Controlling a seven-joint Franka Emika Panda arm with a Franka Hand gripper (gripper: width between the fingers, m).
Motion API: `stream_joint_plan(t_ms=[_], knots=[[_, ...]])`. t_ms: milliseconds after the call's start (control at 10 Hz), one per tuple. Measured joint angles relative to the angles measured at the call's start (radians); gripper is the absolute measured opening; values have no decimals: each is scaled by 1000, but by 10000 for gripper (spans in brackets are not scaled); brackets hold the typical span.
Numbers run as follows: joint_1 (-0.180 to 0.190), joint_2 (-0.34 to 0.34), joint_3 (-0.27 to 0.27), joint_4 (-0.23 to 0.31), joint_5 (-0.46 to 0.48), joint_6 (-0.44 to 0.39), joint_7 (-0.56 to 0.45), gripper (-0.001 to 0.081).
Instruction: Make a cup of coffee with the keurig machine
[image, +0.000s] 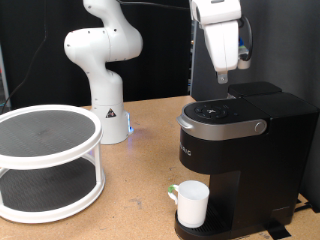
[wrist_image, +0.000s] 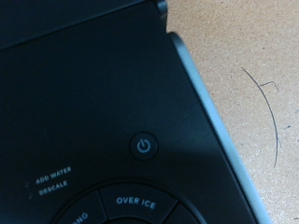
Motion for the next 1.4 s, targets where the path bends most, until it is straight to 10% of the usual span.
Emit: stream_joint_plan(t_ms=[400,1400], knots=[[-6,-1,-1,-53,-31,46,-13,9],[-4,22,13,-146,-39,195,-9,4]])
